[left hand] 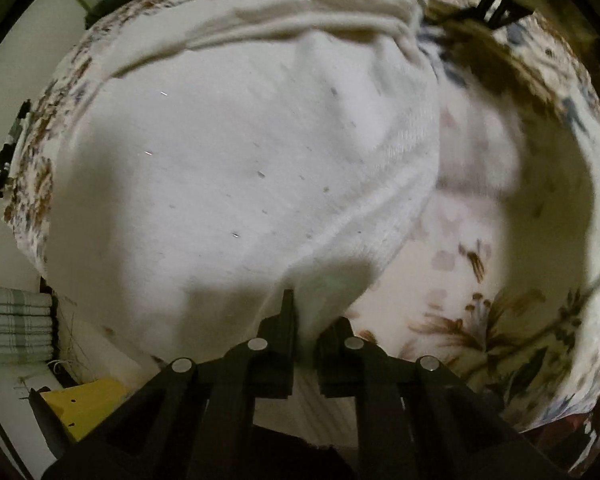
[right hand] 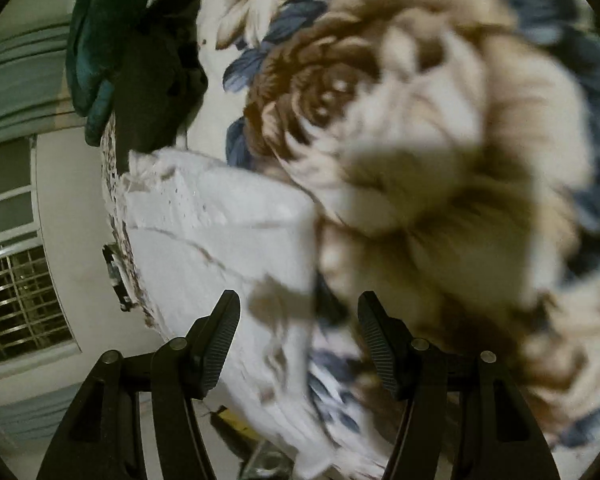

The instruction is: Fold small clothes

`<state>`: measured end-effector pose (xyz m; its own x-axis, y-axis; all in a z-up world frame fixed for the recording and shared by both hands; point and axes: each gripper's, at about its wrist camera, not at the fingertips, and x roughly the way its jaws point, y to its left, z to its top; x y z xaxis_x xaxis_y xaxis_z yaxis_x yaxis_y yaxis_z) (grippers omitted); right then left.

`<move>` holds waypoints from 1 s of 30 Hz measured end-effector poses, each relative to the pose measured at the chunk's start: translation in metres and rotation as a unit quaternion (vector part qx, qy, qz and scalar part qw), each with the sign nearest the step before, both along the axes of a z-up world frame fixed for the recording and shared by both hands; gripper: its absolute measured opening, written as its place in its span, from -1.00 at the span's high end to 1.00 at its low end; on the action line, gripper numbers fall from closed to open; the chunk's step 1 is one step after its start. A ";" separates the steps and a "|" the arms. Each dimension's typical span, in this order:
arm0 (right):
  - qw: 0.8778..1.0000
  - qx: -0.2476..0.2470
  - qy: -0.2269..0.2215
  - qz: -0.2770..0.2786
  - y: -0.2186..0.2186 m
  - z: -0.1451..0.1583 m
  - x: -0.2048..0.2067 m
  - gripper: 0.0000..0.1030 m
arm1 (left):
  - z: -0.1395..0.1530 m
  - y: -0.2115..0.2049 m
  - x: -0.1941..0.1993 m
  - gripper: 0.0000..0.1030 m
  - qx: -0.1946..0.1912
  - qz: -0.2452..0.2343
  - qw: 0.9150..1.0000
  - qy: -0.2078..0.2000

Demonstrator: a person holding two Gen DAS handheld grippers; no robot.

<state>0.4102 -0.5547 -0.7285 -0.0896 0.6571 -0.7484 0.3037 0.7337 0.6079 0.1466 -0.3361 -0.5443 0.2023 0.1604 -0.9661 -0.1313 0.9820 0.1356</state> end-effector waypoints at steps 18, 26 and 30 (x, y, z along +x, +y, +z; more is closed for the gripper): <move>0.993 -0.102 -0.048 0.046 0.146 0.141 0.036 0.84 | 0.092 0.151 -0.020 0.91 -0.092 0.121 0.985 -0.076; 0.974 -0.167 -0.085 0.129 0.353 0.157 0.078 0.85 | 0.070 0.294 -0.025 0.91 -0.167 0.231 0.954 -0.090; 0.958 -0.210 -0.093 0.171 0.455 0.130 0.085 0.85 | 0.047 0.351 -0.028 0.91 -0.187 0.262 0.943 -0.086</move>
<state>0.4950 -0.0992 -0.5988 -0.0862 0.2494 -0.9646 -0.0836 0.9629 0.2565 0.1190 0.0147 -0.4970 0.3497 -0.0634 -0.9347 -0.6000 0.7511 -0.2754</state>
